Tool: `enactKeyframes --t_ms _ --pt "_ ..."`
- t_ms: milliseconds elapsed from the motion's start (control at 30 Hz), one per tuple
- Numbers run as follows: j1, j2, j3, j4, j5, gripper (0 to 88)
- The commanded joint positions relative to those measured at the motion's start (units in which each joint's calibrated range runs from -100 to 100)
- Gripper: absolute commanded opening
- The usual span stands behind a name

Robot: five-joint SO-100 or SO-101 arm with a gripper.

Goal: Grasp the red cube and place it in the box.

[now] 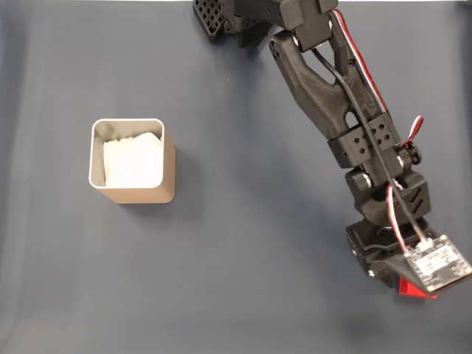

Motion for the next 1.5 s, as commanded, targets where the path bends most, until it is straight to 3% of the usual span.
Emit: enactKeyframes --t_ms 0,667,1467 --pt "-1.59 -1.42 -2.85 -1.33 1.07 37.5" --pt "-5.78 0.40 -3.58 -5.43 3.81 38.0" --pt "-9.12 -0.38 -5.13 -4.94 2.39 38.3"
